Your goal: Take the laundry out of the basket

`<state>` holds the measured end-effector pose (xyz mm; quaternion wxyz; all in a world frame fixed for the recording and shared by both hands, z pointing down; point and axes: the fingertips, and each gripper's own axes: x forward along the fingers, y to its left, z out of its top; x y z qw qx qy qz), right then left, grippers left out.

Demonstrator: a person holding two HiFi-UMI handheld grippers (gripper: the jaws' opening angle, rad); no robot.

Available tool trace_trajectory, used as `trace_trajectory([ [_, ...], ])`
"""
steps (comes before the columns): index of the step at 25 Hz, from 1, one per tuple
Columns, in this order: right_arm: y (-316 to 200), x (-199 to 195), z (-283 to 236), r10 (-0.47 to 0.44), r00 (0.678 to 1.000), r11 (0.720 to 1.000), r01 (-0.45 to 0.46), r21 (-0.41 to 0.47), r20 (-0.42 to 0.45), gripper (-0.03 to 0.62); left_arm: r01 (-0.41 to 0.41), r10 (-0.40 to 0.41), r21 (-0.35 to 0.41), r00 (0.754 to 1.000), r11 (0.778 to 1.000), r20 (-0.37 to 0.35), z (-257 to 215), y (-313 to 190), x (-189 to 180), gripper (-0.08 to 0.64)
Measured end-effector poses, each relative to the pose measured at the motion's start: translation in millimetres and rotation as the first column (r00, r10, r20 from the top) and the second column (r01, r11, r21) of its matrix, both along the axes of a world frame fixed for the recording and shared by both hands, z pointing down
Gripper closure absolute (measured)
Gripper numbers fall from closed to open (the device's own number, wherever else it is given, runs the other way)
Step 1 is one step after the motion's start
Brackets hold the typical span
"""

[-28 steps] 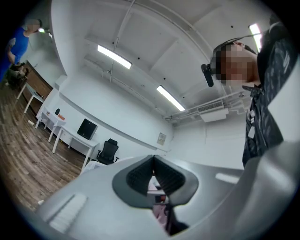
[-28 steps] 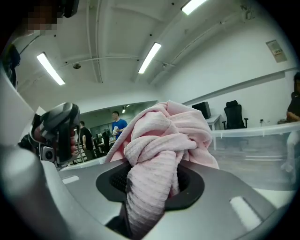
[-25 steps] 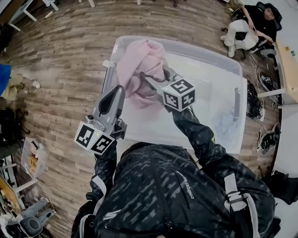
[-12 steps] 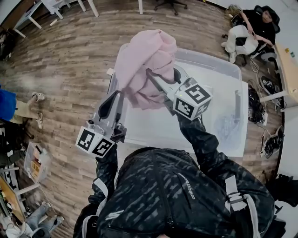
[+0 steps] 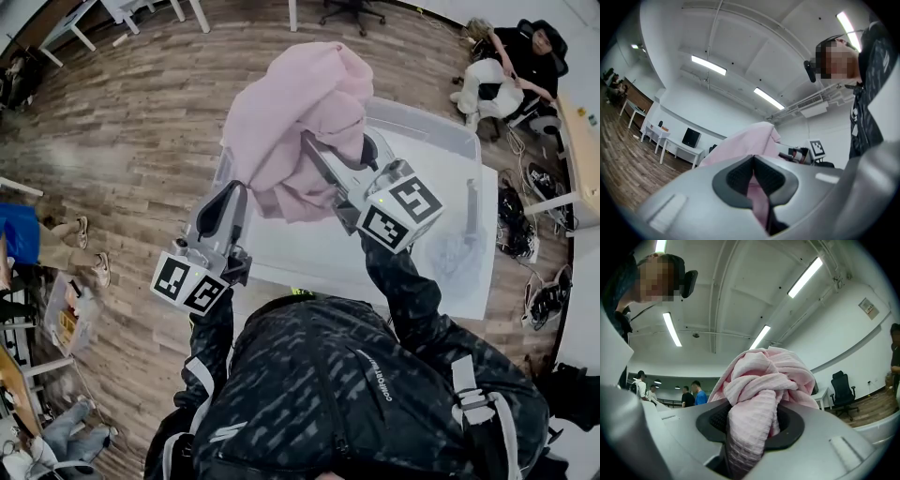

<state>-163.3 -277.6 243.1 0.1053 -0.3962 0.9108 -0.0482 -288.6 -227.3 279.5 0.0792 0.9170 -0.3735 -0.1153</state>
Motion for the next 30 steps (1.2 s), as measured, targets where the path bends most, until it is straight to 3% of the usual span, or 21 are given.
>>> trace_trajectory([
  [16,73.4,29.3,-36.9,-0.094,0.994,0.994,0.090,0.065,0.053,0.430,0.099,-0.100,0.024,0.995,0.995,0.024,-12.1,69.9,23.5,0.554],
  [30,185.7,74.0,-54.8,-0.237,0.968,0.968,0.227,0.110,0.087,0.430,0.230,-0.231,0.021,0.973,0.973,0.029,-6.4,190.5,70.2,0.555],
])
